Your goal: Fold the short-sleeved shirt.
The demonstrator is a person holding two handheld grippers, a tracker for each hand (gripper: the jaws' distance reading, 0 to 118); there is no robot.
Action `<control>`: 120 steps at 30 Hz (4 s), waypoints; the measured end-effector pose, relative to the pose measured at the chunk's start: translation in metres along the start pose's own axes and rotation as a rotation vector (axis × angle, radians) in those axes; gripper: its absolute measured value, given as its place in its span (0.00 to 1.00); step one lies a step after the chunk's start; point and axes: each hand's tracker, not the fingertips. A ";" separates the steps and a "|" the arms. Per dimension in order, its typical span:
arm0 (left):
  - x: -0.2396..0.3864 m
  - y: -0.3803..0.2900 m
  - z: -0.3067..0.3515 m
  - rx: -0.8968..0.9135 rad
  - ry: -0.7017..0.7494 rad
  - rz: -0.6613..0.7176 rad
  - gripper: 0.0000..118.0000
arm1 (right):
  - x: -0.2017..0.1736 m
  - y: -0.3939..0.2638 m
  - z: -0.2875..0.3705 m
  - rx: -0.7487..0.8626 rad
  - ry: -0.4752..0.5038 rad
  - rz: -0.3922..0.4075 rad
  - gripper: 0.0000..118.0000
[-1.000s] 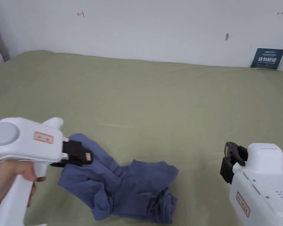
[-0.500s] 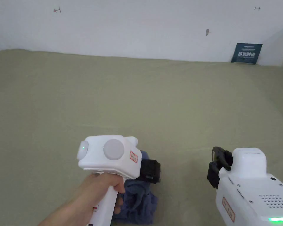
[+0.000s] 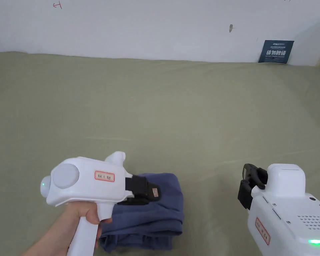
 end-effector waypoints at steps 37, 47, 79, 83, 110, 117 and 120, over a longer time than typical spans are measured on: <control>-0.122 0.019 0.074 0.068 0.063 0.096 0.09 | -0.038 -0.122 -0.201 -0.838 0.968 -0.839 0.00; -0.146 0.010 0.017 0.006 -0.220 0.214 0.96 | -0.039 -0.124 -0.202 -0.861 1.000 -0.848 0.00; -0.155 0.049 0.159 0.004 0.051 0.095 0.25 | -0.103 0.016 -0.043 0.153 -0.044 0.115 0.00; -0.199 0.057 0.231 0.058 0.098 0.131 0.25 | -0.156 0.016 -0.059 0.148 0.068 0.146 0.00; -0.353 0.108 0.412 0.168 0.420 0.240 0.85 | -0.366 -0.016 -0.137 0.040 0.386 0.121 0.00; -0.284 0.094 0.428 0.323 0.495 0.176 0.96 | -0.322 -0.001 -0.117 0.036 0.392 0.115 0.00; -0.232 0.091 0.411 0.398 0.562 0.097 0.31 | -0.292 0.016 -0.106 0.051 0.391 0.084 0.00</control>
